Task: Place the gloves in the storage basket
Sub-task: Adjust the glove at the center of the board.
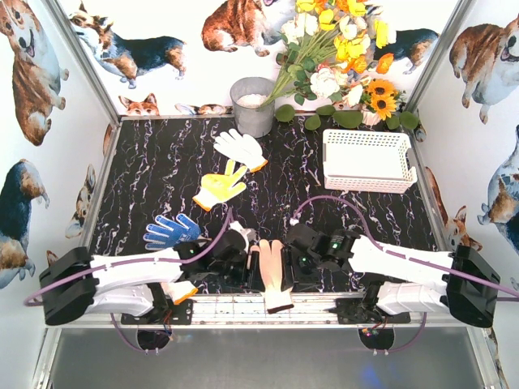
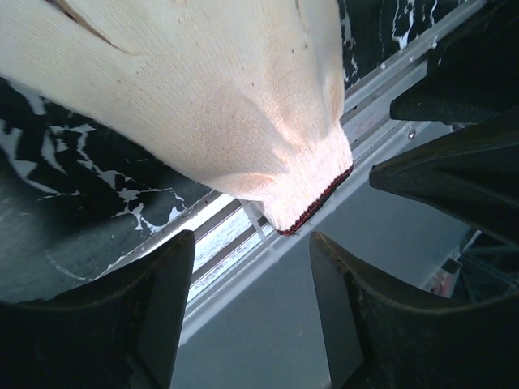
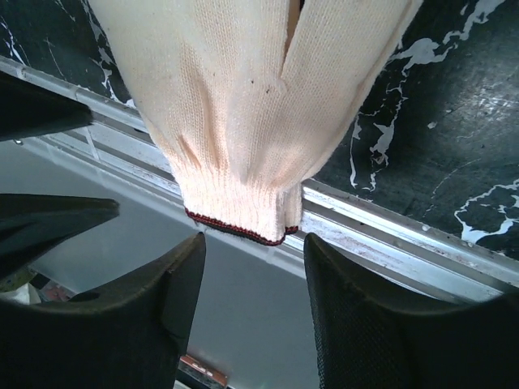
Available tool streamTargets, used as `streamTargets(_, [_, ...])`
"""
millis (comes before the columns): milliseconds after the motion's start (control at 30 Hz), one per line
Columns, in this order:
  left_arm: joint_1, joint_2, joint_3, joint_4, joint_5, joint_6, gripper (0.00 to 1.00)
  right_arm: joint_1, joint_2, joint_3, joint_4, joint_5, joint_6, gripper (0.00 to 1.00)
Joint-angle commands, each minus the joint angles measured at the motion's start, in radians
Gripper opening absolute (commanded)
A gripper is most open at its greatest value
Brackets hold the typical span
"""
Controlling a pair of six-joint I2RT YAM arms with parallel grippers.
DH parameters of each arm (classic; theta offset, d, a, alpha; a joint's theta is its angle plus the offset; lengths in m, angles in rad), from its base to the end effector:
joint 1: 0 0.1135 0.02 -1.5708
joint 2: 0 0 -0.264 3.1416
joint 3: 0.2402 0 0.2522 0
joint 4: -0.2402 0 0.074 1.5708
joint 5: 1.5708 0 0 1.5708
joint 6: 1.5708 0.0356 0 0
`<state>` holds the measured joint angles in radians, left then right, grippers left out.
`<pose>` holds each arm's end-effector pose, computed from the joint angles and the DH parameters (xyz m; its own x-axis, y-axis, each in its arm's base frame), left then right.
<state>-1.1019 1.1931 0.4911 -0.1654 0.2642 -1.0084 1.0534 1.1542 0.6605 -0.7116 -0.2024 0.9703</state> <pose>0.0905 -0.1991 0.1639 -0.9768 0.1212 -0.1764 0.2083 0.7278 -0.6534 0.0908 0.1741 0.1900 -0.9928 -0.1104 -0.0471 -0.1200 0.9082 0.4010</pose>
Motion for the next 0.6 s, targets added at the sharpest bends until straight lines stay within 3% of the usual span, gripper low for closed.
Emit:
streamTargets(0, [0.005,-0.068,0.078,-0.159,-0.153,0.069,0.53,-0.009,-0.030,0.015,0.009,0.045,0.026,0.54])
streamTargets(333, [0.006,0.063,0.105,0.116,-0.042,0.075,0.33,-0.077,-0.149,-0.164,0.222,0.055,0.125,0.54])
streamTargets(567, [0.007,0.163,0.076,0.210,-0.017,0.068,0.23,-0.112,-0.195,-0.261,0.334,0.032,0.138,0.52])
